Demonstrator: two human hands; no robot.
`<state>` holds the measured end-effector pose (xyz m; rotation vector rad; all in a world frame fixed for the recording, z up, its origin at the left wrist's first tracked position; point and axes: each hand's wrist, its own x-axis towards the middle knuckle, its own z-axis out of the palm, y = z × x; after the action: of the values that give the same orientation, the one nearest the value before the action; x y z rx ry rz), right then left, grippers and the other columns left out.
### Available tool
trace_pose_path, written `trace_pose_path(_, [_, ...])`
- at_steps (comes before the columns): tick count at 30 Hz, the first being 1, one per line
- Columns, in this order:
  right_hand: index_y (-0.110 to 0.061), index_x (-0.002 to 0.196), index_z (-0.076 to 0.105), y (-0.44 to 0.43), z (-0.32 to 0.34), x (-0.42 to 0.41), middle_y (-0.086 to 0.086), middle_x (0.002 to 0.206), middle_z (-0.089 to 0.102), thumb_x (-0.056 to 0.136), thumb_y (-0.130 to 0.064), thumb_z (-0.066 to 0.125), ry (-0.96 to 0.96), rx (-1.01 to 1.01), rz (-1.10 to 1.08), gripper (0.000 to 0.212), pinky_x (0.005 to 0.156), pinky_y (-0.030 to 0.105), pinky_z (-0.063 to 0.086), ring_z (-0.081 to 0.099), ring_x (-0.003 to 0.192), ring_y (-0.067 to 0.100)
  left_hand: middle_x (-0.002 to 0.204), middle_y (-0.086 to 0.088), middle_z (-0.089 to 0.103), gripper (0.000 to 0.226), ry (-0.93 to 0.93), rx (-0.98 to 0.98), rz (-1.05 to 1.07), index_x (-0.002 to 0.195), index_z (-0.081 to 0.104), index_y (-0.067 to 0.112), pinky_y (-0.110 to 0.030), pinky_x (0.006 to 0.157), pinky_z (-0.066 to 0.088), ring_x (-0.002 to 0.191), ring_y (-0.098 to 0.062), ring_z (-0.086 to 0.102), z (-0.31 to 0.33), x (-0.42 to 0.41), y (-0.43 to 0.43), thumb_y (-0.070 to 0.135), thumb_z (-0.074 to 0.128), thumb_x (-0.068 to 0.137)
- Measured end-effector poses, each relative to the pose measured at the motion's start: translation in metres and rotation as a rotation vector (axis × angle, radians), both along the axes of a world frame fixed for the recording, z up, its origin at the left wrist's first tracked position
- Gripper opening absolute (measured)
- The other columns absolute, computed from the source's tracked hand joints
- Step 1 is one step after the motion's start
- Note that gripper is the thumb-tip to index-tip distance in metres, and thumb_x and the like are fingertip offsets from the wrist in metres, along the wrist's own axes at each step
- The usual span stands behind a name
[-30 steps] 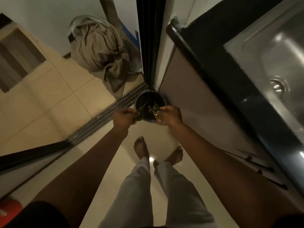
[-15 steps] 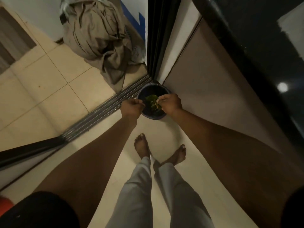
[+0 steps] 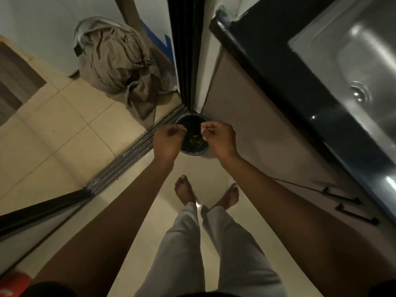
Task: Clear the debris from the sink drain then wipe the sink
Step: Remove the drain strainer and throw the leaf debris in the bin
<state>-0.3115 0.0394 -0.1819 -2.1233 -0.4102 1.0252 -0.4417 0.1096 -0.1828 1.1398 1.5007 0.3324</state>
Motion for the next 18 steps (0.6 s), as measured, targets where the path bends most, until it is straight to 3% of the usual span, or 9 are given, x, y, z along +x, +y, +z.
trace_pose_path(7, [-0.003,0.113,0.076,-0.055,0.118,0.012,0.008,0.108,0.078,0.096,-0.005,0.069,0.008,0.226,-0.068,0.018,0.096,0.035,0.060,0.075,0.101,0.017,0.100,-0.009,0.079,0.012,-0.099,0.166,-0.166,0.097,0.079,0.014,-0.056,0.093,0.061,0.098,-0.027,0.076,0.106,0.011,-0.036,0.012,0.068,0.095])
trace_pose_path(13, [-0.017,0.108,0.078,-0.114,0.190,0.035,-0.005,0.097,0.081,0.095,-0.018,0.072,-0.005,0.379,-0.152,0.015,0.082,0.024,0.061,0.077,0.090,0.008,0.097,0.006,0.081,0.012,-0.205,0.215,-0.271,0.103,0.080,0.025,-0.049,0.094,0.063,0.095,-0.012,0.077,0.181,0.041,-0.075,0.025,0.070,0.098])
trace_pose_path(18, [-0.027,0.105,0.078,-0.155,0.238,0.059,-0.006,0.097,0.080,0.095,-0.024,0.072,-0.039,0.511,-0.257,0.013,0.080,0.023,0.061,0.077,0.090,0.010,0.095,0.011,0.081,0.011,-0.284,0.234,-0.350,0.098,0.079,0.032,-0.050,0.093,0.063,0.093,-0.010,0.077,0.225,0.071,-0.103,0.023,0.073,0.098])
